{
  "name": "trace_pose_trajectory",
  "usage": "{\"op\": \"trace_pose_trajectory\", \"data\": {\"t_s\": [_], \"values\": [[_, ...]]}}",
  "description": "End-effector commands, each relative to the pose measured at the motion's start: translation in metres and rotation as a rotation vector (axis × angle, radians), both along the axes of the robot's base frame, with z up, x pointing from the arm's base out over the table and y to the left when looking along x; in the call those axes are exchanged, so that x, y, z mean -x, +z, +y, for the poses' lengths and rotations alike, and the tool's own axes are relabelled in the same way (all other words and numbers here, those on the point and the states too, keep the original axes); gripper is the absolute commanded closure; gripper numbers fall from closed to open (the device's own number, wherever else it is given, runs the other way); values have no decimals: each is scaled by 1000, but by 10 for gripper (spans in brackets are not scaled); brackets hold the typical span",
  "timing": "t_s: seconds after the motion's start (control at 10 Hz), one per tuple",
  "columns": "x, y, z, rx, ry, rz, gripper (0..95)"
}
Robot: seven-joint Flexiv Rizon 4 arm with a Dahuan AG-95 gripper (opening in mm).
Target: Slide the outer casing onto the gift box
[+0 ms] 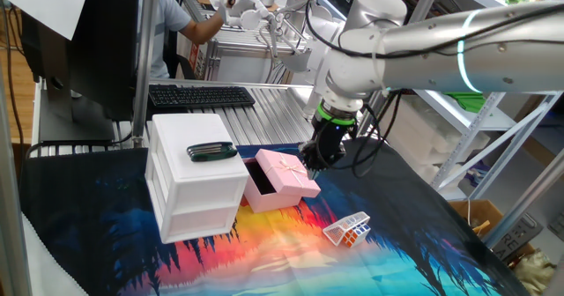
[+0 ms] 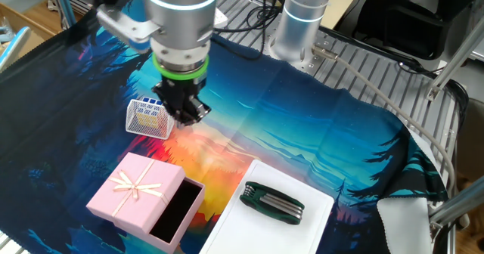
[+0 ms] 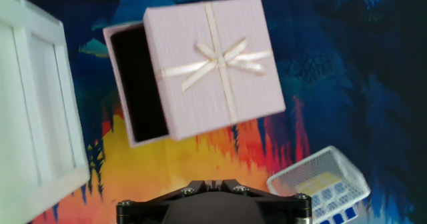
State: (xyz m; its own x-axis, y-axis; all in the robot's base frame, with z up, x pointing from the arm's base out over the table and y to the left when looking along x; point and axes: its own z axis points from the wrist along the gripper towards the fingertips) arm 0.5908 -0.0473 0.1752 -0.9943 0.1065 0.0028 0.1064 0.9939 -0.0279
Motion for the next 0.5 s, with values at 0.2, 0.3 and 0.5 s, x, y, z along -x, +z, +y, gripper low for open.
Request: {"op": "trace_pose_trajectory", "data": {"t_s": [0.2, 0.3, 0.5], "values": [[-21, 0, -15, -5, -9, 9, 950], [-24, -1, -20, -10, -11, 9, 950], [-33, -4, -30, -16, -1, 9, 950]]}}
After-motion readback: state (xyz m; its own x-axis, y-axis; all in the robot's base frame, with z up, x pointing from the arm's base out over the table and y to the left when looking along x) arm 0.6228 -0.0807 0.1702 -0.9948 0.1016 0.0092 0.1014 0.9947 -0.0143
